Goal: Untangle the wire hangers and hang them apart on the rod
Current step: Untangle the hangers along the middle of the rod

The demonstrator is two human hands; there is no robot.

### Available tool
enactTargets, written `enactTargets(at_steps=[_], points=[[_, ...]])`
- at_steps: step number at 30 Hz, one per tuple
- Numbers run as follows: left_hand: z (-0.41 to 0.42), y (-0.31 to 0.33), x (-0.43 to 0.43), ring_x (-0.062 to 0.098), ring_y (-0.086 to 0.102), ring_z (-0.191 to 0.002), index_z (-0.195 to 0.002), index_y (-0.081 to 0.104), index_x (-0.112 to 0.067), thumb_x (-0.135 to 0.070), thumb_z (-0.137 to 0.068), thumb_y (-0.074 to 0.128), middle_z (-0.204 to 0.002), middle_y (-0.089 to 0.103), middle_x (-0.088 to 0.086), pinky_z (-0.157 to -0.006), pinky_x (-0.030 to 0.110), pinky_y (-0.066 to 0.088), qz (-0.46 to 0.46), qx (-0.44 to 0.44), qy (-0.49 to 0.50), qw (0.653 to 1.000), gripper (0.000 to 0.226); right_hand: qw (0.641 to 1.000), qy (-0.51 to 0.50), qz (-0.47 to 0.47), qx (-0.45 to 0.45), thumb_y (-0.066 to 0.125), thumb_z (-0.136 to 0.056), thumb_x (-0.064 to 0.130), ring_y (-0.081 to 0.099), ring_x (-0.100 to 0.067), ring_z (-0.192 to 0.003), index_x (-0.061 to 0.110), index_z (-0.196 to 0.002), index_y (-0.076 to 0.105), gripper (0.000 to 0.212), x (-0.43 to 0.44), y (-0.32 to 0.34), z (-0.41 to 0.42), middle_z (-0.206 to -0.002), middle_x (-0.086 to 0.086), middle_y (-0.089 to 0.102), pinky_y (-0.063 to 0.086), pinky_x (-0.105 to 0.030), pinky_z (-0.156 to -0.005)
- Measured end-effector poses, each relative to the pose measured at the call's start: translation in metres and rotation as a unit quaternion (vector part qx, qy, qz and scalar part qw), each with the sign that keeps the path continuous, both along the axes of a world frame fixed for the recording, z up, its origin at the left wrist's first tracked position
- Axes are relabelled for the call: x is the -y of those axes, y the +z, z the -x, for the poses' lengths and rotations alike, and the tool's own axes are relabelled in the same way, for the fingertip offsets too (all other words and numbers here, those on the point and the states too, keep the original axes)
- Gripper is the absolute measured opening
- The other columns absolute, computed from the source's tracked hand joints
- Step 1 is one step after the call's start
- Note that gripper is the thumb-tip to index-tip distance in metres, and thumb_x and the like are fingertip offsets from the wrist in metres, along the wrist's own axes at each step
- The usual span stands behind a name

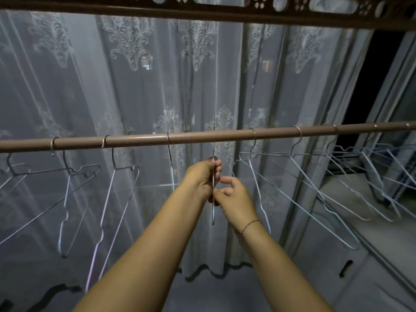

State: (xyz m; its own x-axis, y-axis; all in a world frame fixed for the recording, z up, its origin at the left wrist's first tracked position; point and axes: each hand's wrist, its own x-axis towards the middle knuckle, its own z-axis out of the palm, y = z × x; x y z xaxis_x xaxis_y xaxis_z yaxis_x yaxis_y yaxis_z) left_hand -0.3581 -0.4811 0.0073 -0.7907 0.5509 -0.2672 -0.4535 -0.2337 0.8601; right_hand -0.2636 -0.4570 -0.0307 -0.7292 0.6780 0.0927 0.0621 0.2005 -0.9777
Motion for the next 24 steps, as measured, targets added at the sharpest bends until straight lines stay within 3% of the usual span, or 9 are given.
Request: enactTargets(at_steps=[3, 7, 9, 12, 16, 19, 21, 24], points=[[0.005, -0.004, -0.002, 0.001, 0.048, -0.026, -0.065, 0.054, -0.008, -0.004, -0.093, 0.042, -0.031, 0.054, -0.005, -0.034, 0.008, 0.038, -0.005, 0.002, 0.009, 1.000, 0.030, 1.000, 0.016, 0.013, 0.005, 0.059, -0.082, 0.014, 0.062, -0.020, -0.070, 0.018, -0.108, 0.051, 0.028, -0.006, -0.004, 0.008, -0.074, -0.007, 0.068, 0.049, -0.036, -0.072], [0.004, -0.029, 0.004, 0.004, 0.049, -0.041, -0.068, 0.055, -0.013, -0.008, -0.092, 0.044, -0.036, 0.055, -0.007, -0.034, 0.011, 0.037, 0.035, 0.011, 0.005, 0.999, 0.027, 0.997, 0.047, 0.054, -0.002, 0.052, -0.087, 0.010, 0.056, -0.011, -0.059, 0.014, -0.107, 0.052, 0.020, -0.010, -0.023, 0.007, -0.068, -0.004, 0.062, 0.043, -0.018, -0.059], [-0.003, -0.045, 0.008, 0.004, 0.047, -0.038, -0.071, 0.055, -0.017, -0.008, -0.091, 0.043, -0.046, 0.055, -0.006, -0.034, 0.011, 0.034, 0.067, 0.009, -0.015, 0.998, 0.025, 0.997, 0.043, 0.068, 0.001, 0.048, -0.087, 0.007, 0.054, -0.009, -0.059, 0.013, -0.105, 0.052, 0.019, -0.015, -0.034, 0.003, -0.070, -0.005, 0.062, 0.042, -0.012, -0.054], [-0.018, -0.065, 0.018, 0.006, 0.048, -0.048, -0.074, 0.057, -0.019, 0.000, -0.087, 0.045, -0.064, 0.053, -0.002, -0.047, 0.017, 0.036, 0.149, -0.032, -0.035, 0.988, 0.026, 0.998, 0.020, 0.051, 0.023, 0.051, -0.085, 0.009, 0.058, -0.014, -0.076, 0.011, -0.108, 0.056, 0.024, -0.027, -0.052, 0.000, -0.088, -0.010, 0.066, 0.047, -0.021, -0.071], [-0.025, -0.096, 0.036, 0.012, 0.045, -0.063, -0.082, 0.062, -0.013, 0.008, -0.082, 0.049, -0.067, 0.054, 0.000, -0.047, 0.012, 0.037, 0.211, -0.134, -0.033, 0.968, 0.025, 0.998, 0.013, 0.007, 0.059, 0.052, -0.087, 0.009, 0.054, -0.015, -0.100, 0.009, -0.118, 0.055, 0.031, -0.033, -0.070, -0.004, -0.113, -0.008, 0.059, 0.043, -0.024, -0.085], [-0.023, -0.117, 0.050, 0.010, 0.048, -0.068, -0.078, 0.066, -0.011, 0.005, -0.085, 0.047, -0.068, 0.057, -0.002, -0.059, 0.014, 0.037, 0.265, -0.199, -0.031, 0.943, 0.026, 0.995, 0.038, -0.034, 0.090, 0.054, -0.085, 0.011, 0.051, -0.018, -0.116, 0.012, -0.122, 0.053, 0.037, -0.035, -0.086, -0.006, -0.128, -0.008, 0.053, 0.041, -0.033, -0.102], [-0.022, -0.130, 0.060, 0.014, 0.053, -0.076, -0.076, 0.066, -0.011, 0.002, -0.088, 0.046, -0.070, 0.060, -0.001, -0.063, 0.014, 0.039, 0.289, -0.227, -0.033, 0.929, 0.027, 0.984, 0.046, -0.103, 0.135, 0.057, -0.083, 0.012, 0.049, -0.023, -0.121, 0.013, -0.122, 0.053, 0.040, -0.037, -0.097, -0.008, -0.130, -0.010, 0.051, 0.038, -0.038, -0.106], [-0.024, -0.141, 0.073, 0.015, 0.054, -0.083, -0.078, 0.067, -0.008, 0.002, -0.089, 0.045, -0.081, 0.062, 0.007, -0.059, 0.007, 0.040, 0.307, -0.258, -0.027, 0.916, 0.026, 0.960, 0.067, -0.185, 0.201, 0.059, -0.082, 0.012, 0.047, -0.028, -0.121, 0.013, -0.119, 0.057, 0.037, -0.042, -0.110, -0.018, -0.127, -0.010, 0.054, 0.035, -0.034, -0.106]])
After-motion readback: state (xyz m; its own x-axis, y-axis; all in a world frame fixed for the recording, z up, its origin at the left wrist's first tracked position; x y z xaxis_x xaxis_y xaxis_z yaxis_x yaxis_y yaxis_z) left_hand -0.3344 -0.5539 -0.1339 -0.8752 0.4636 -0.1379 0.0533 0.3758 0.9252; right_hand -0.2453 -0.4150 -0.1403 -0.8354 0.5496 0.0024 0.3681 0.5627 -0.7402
